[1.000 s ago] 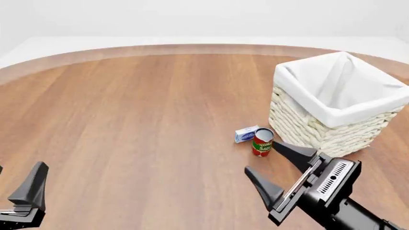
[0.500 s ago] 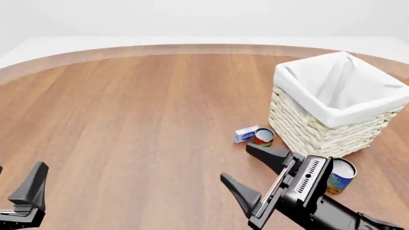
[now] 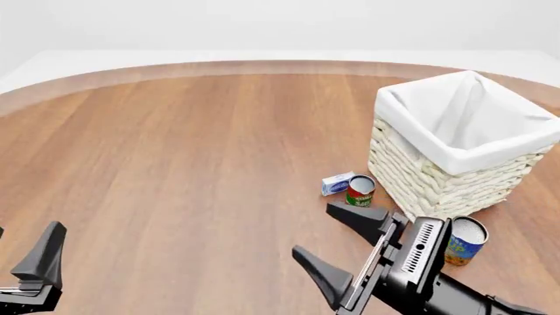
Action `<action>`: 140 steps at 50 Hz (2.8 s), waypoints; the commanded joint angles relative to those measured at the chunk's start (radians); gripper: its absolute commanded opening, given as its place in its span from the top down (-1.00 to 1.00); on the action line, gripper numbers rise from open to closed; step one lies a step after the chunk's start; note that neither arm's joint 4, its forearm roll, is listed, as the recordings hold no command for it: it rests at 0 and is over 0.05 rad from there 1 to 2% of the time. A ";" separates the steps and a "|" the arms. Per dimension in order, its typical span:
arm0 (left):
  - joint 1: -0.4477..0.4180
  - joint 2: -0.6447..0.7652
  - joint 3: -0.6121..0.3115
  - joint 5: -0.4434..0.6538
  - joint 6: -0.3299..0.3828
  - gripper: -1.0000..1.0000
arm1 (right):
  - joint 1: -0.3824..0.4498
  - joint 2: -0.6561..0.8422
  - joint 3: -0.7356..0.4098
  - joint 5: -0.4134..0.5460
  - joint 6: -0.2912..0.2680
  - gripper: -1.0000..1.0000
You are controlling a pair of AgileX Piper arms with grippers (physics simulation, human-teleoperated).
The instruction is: Pick up the ketchup, and put it in the basket.
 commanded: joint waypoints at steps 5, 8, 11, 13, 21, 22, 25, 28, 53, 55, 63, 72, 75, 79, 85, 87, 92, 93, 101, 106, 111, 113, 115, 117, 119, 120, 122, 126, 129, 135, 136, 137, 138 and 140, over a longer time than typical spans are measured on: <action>0.000 0.000 0.000 0.000 0.000 -1.00 | 0.039 0.006 -0.020 0.015 0.041 -1.00; 0.000 0.000 0.000 0.000 0.000 -1.00 | 0.047 0.020 -0.026 0.011 0.043 -1.00; 0.000 0.000 0.000 0.000 0.000 -1.00 | 0.055 0.030 -0.038 0.018 0.041 -1.00; 0.000 0.000 0.000 0.000 0.000 -1.00 | 0.058 0.031 -0.044 0.026 0.049 -1.00; 0.000 0.000 0.000 0.000 0.000 -1.00 | 0.091 0.100 -0.078 0.023 0.108 -1.00; 0.000 0.000 0.000 0.000 0.000 -1.00 | 0.091 0.101 -0.078 0.023 0.108 -1.00; 0.000 0.000 0.000 0.000 0.000 -1.00 | 0.093 0.111 -0.099 0.046 0.103 -1.00; 0.000 0.000 0.000 0.000 0.000 -1.00 | 0.088 0.108 -0.112 0.065 0.104 -1.00; 0.000 0.000 0.000 0.000 0.000 -1.00 | 0.093 0.117 -0.229 0.215 0.121 -1.00; 0.000 0.000 0.000 0.000 0.000 -1.00 | 0.108 0.142 -0.239 0.213 0.123 -1.00; 0.000 0.000 0.000 0.000 0.000 -1.00 | 0.188 0.244 -0.314 0.231 0.135 -1.00; 0.000 0.000 0.000 0.000 0.000 -1.00 | 0.229 0.308 -0.374 0.245 0.127 -1.00; 0.000 0.000 0.000 0.000 0.000 -1.00 | 0.237 0.322 -0.384 0.245 0.128 -1.00; 0.000 0.000 0.000 0.000 0.000 -1.00 | 0.248 0.341 -0.399 0.251 0.133 -1.00; 0.000 0.000 0.000 0.000 0.000 -1.00 | 0.258 0.358 -0.415 0.257 0.134 -1.00; 0.000 0.000 0.000 0.000 0.000 -1.00 | 0.264 0.366 -0.421 0.258 0.136 -1.00; 0.000 0.000 0.000 0.000 0.000 -1.00 | 0.278 0.382 -0.432 0.258 0.141 -1.00; 0.000 0.000 0.000 0.000 0.000 -1.00 | 0.284 0.389 -0.438 0.259 0.142 -1.00; 0.000 0.000 0.000 0.000 0.000 -1.00 | 0.306 0.416 -0.452 0.253 0.155 -1.00; 0.000 0.000 0.000 0.000 0.000 -1.00 | 0.322 0.423 -0.461 0.258 0.159 -1.00; 0.000 0.000 0.000 0.000 0.000 -1.00 | 0.337 0.433 -0.470 0.259 0.163 -1.00; 0.000 0.000 0.000 0.000 0.000 -1.00 | 0.341 0.433 -0.474 0.264 0.162 -1.00; 0.000 0.000 0.000 0.000 0.000 -1.00 | 0.341 0.433 -0.475 0.264 0.162 -1.00; 0.000 0.000 0.000 0.000 0.000 -1.00 | 0.345 0.433 -0.477 0.267 0.163 -1.00; 0.000 0.000 0.000 0.000 0.000 -1.00 | 0.349 0.436 -0.480 0.268 0.163 -1.00; 0.000 0.000 0.000 0.000 0.000 -1.00 | 0.348 0.437 -0.481 0.269 0.162 -1.00; 0.000 0.000 0.000 0.000 0.000 -1.00 | 0.349 0.438 -0.482 0.269 0.163 -1.00; 0.000 0.000 0.000 0.000 0.000 -1.00 | 0.355 0.452 -0.488 0.269 0.169 -1.00; 0.000 0.000 0.000 0.000 0.000 -1.00 | 0.359 0.457 -0.490 0.270 0.172 -1.00; 0.000 0.000 0.000 0.000 0.000 -1.00 | 0.372 0.461 -0.497 0.273 0.179 -1.00; 0.000 0.000 0.000 0.000 0.000 -1.00 | 0.373 0.461 -0.497 0.273 0.180 -1.00; 0.000 0.000 0.000 0.000 0.000 -1.00 | 0.375 0.462 -0.498 0.274 0.180 -1.00; 0.000 0.000 0.000 0.000 0.000 -1.00 | 0.375 0.462 -0.499 0.274 0.181 -1.00; 0.000 0.000 0.000 0.000 0.000 -1.00 | 0.379 0.464 -0.501 0.274 0.183 -1.00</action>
